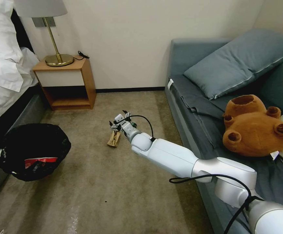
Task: Pick up the trash bin, then pick up the garbage on the floor and place it into the trash bin.
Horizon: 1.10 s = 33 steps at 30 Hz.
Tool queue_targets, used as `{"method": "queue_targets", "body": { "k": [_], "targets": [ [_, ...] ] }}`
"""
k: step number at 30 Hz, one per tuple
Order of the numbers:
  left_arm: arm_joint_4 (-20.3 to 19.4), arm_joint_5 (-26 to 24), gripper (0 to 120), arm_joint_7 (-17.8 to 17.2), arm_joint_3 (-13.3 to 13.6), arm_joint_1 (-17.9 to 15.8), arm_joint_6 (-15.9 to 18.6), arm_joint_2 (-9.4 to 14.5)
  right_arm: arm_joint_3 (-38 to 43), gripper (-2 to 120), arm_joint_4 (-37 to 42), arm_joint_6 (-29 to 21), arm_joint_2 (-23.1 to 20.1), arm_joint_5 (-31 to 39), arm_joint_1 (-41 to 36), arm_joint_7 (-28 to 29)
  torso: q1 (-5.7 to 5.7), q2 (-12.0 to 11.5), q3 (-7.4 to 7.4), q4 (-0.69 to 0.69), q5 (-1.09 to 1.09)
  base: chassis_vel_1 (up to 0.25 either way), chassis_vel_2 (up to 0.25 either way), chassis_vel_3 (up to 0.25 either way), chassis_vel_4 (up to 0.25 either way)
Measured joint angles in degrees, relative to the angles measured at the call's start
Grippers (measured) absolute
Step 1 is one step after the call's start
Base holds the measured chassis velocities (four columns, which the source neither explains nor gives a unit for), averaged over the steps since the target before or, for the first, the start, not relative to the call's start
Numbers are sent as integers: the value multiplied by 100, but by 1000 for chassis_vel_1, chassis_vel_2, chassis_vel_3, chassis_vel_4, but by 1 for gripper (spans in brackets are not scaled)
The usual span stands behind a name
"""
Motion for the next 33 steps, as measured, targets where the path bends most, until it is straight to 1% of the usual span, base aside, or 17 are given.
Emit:
{"method": "queue_targets", "body": {
  "k": [3,5,8,9,10,12,16,22,26,33],
  "targets": [
    [17,-19,5,0,5,7,-31,54,-4,100,-10,-38,-12,-27,-58,54,0,0,0,0,0,0,0,0,0],
    [29,-128,5,1,-10,19,-77,168,-5,100,-58,-102,-16,-145,-248,158,0,0,0,-2,1,0,0,0,0],
    [28,-168,5,5,-30,34,-88,190,46,100,-83,-129,21,-211,-375,226,0,0,0,-2,0,0,0,0,0],
    [27,-200,5,1,-49,24,-88,191,158,100,-137,-145,115,-308,-487,290,0,0,0,-1,0,0,0,0,0],
    [27,-200,5,1,-49,24,-88,191,158,100,-137,-145,115,-308,-487,290,0,0,0,-1,0,0,0,0,0],
    [2,-247,5,-45,-43,-19,-87,186,419,100,-242,-155,334,-401,-655,336,0,0,0,1,0,0,0,0,0],
    [-50,-257,5,-55,-4,-36,-61,171,549,100,-261,-182,427,-425,-731,371,0,0,0,1,0,0,0,0,0],
    [-106,-257,5,-62,6,-27,-49,132,546,100,-222,-209,354,-468,-814,409,-1,0,0,-2,0,0,0,0,0],
    [-107,-254,5,-62,-15,14,-50,115,556,100,-191,-212,304,-515,-885,421,0,0,0,-1,0,0,0,0,0],
    [-99,-220,5,-60,-30,35,-64,34,728,100,-210,-253,362,-533,-949,442,0,0,0,0,0,0,0,0,0]
  ]
}}
